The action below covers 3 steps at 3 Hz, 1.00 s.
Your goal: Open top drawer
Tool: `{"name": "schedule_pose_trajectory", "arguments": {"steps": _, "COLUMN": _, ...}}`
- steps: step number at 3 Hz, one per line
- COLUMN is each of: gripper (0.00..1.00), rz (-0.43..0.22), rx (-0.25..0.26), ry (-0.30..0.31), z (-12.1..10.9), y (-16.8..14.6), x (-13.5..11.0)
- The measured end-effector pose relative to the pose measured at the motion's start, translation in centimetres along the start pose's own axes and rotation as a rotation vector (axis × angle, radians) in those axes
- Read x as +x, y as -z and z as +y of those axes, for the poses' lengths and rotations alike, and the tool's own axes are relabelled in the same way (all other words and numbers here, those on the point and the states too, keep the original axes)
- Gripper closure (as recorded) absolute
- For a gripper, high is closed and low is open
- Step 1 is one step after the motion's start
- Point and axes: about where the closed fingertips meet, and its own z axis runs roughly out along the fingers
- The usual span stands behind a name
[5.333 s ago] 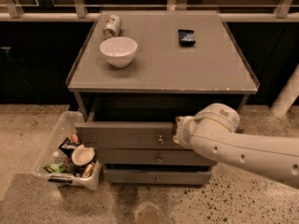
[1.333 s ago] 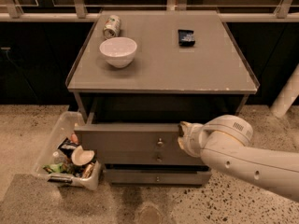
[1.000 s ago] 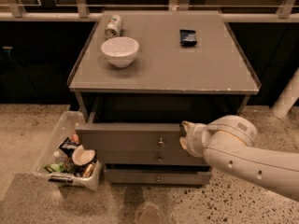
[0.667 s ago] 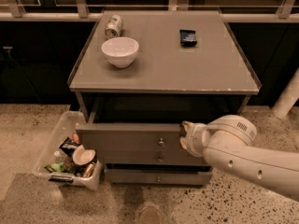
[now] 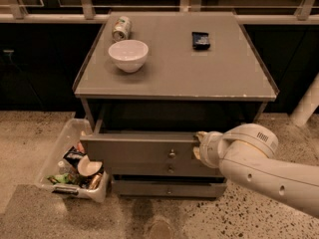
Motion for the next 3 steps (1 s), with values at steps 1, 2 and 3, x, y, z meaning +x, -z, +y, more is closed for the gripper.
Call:
{"name": "schedule_pose_trajectory", "arguments": {"steps": 1, "gripper": 1.00, "rz": -0.004, "rx": 0.002, "ry": -0.008, "z": 0.54, "y": 0.53, "x": 0.28}}
{"name": "schedule_pose_trajectory", "arguments": {"steps": 2, "gripper": 1.00, "rz": -0.004, "rx": 0.002, "ry": -0.008, "z": 0.55, "y": 0.54, "x": 0.29}}
{"name": "schedule_pose_trajectory", "arguments": {"steps": 3, "gripper": 1.00, "rz": -0.007, "rx": -0.001, "ry": 0.007, "z": 1.23, "y": 0.79, "x": 0.62}}
